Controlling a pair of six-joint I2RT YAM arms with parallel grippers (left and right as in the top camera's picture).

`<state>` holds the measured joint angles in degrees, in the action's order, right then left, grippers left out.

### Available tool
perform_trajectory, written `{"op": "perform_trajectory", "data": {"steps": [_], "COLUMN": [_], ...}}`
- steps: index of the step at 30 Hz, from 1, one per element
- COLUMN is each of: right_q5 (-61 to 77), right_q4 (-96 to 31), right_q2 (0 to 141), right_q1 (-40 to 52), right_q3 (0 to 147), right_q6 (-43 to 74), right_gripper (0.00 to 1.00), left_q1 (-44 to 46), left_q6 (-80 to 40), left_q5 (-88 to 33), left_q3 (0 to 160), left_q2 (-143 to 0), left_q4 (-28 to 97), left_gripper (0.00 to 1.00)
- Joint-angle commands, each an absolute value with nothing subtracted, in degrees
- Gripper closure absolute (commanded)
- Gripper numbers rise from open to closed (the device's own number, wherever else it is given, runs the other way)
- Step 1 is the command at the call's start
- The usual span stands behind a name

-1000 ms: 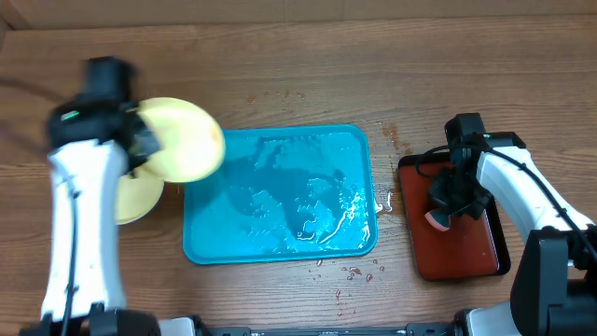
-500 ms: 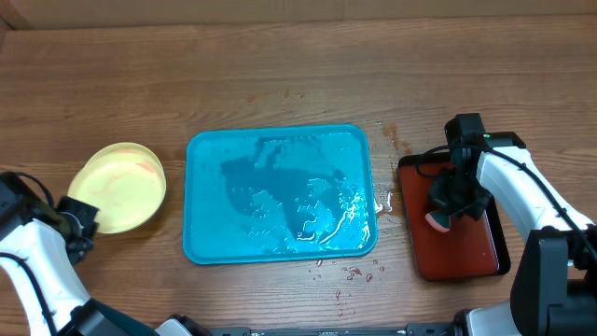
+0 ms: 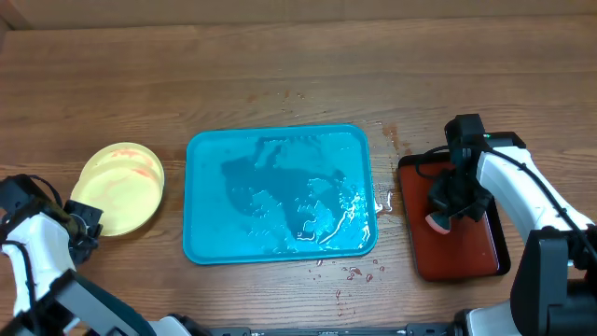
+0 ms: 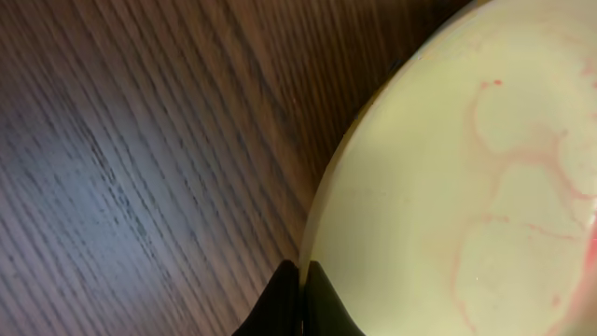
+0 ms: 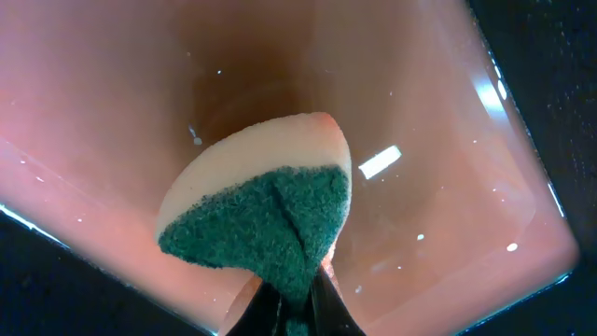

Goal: Clean dirty plates on tray and stack at the side
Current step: 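Lower the yellow plate onto the stack and release with the left gripper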

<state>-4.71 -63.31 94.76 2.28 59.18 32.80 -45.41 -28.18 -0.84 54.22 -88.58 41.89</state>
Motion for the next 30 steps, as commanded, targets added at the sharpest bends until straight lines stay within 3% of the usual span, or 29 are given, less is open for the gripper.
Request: {"op": "perform_trajectory", "data": {"steps": [1, 13, 16, 20, 30], "right_q5": [-4.84, -4.82, -4.84, -4.84, -4.82], "right_q4": [-63.48, -63.53, -63.72, -63.96, -65.06], "right_q2": [93.45, 93.45, 93.45, 93.45, 93.45], "right_q1": [2.13, 2.13, 2.13, 2.13, 2.13], "right_q3": [59.31, 59.31, 59.31, 59.31, 59.31], "right_q6": [32.80, 32.80, 32.80, 32.80, 32.80], "right_gripper": [0.96, 0.96, 0.96, 0.96, 0.96], "left_q1": [-45.30, -45.17, -43.99, -41.28, -33.85], "left_q6": [-29.21, -28.82, -28.05, -26.44, -25.91], "left_q5": [-0.03, -2.13, -2.66, -4.38, -4.54], "left_q3": [53.80, 54.28, 54.28, 54.28, 57.28], "left_q2": [-90.87, -91.20, -91.20, -91.20, -91.09], "left_q4": [41.04, 35.73, 33.95, 31.73, 33.71], "left_gripper": [0.96, 0.92, 0.82, 0.77, 0.43]}}
